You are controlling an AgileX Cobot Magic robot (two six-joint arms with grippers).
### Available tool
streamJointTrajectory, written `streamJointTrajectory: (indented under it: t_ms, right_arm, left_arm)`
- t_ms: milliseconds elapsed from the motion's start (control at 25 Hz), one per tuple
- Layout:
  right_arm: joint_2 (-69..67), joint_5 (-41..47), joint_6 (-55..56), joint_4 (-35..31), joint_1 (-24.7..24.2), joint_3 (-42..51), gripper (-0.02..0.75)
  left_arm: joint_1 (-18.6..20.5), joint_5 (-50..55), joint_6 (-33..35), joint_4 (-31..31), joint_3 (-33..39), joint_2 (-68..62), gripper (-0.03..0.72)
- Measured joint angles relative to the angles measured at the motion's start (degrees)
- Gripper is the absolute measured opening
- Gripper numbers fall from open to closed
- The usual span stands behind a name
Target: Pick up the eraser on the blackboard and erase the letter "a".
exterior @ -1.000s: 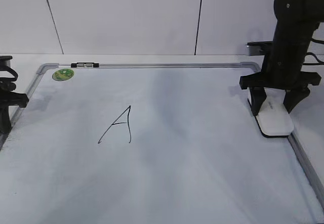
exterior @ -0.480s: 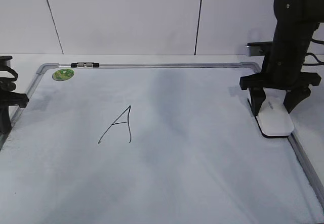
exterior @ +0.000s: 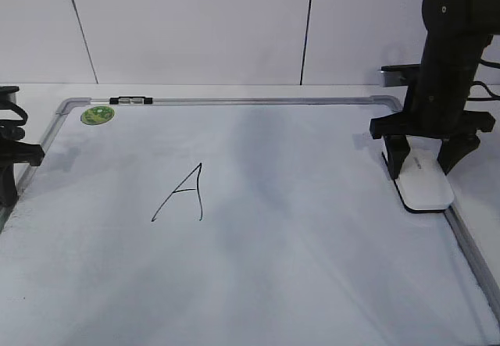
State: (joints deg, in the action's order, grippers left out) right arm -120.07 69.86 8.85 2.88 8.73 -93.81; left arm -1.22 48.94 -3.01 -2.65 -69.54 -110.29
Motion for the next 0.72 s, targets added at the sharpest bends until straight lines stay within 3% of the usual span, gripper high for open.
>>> streamJointTrajectory:
  t_ms: [720]
  right_arm:
    - [-0.13, 0.00, -1.12, 0.72, 0.00, -3.57, 0.595]
  left_arm:
    - [0.00, 0.00, 0.00, -0.22, 0.00, 0.00, 0.037]
